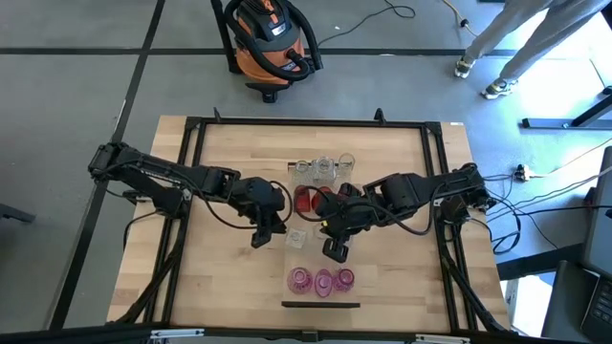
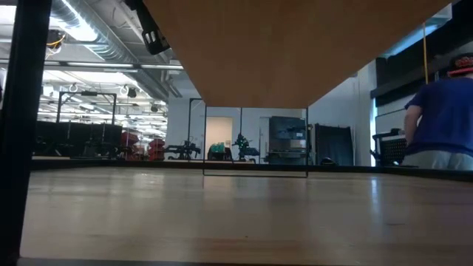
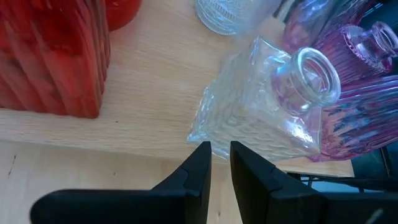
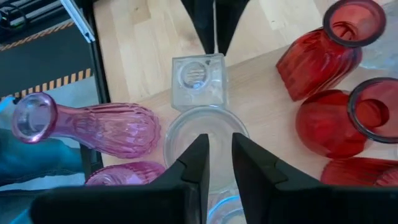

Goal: Sort vases onto shelf
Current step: Adjust the transparent vase on the shelf

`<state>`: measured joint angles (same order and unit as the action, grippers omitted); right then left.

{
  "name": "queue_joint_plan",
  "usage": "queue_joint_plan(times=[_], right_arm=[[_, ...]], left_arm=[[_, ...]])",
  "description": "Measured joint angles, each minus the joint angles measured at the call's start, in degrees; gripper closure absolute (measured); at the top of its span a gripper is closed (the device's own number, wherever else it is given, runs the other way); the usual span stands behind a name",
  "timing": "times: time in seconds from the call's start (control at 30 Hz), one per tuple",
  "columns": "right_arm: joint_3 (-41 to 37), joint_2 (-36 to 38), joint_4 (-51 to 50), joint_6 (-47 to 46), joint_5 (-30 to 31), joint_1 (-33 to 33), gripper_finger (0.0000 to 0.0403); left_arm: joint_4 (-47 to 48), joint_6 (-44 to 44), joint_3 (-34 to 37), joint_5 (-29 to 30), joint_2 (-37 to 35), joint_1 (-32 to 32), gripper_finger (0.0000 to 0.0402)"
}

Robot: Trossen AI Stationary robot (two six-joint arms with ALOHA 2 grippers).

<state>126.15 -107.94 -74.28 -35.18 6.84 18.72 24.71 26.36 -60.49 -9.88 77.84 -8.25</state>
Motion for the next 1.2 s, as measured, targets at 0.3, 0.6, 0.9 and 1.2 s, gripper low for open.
queue_joint_plan(times=[0.3, 0.6, 0.9, 1.2], right_arm=[[0.0, 0.0, -0.7, -0.4, 1.1, 0.0, 0.0338], [1.1, -0.1, -1.0, -1.1, 1.2, 0.0, 0.0338], [3.7, 0.0, -2.8, -1.1, 2.7, 0.0, 0.0338], [3.7, 2.3, -10.1, -8.9, 12.3, 2.1, 0.0338]], left_arm=[[0.0, 0.1, 0.0, 0.0, 0.0, 0.0, 0.0348], [0.0, 0.1, 0.0, 0.0, 0.0, 0.0, 0.0348], [0.0, 0.1, 0.0, 0.0, 0.0, 0.0, 0.0348], [3.9, 1.6, -0.1, -2.3, 0.0, -0.5, 0.0348]])
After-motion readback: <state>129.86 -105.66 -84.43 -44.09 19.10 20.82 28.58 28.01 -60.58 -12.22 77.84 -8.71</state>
